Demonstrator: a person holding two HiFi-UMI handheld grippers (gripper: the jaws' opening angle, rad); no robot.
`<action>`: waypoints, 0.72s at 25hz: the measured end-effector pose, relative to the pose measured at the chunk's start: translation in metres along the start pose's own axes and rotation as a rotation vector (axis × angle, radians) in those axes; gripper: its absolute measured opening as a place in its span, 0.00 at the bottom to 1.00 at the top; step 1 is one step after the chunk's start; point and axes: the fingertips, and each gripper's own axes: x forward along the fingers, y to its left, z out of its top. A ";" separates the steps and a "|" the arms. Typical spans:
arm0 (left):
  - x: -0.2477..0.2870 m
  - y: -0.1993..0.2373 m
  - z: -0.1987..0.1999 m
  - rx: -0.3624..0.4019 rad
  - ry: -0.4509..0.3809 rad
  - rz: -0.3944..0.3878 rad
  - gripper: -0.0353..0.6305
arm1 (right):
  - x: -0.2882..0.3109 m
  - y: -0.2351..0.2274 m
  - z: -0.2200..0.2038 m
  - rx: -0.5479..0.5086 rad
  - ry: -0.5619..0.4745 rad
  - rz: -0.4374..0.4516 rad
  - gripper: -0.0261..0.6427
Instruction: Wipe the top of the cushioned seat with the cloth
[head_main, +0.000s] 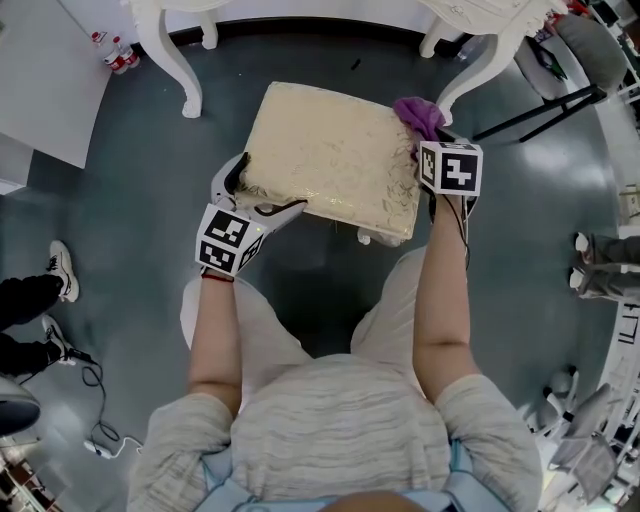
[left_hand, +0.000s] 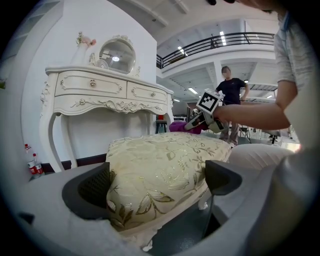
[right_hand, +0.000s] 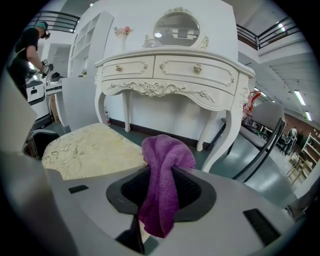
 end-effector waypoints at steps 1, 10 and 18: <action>0.000 0.000 0.000 0.001 -0.004 -0.001 0.94 | 0.000 0.001 -0.001 0.008 0.004 -0.009 0.21; -0.002 -0.002 0.000 0.011 -0.029 -0.020 0.94 | 0.001 0.009 0.000 0.025 0.043 -0.076 0.21; -0.002 -0.001 -0.001 0.042 -0.046 -0.031 0.94 | 0.003 0.016 0.005 0.071 0.034 -0.087 0.21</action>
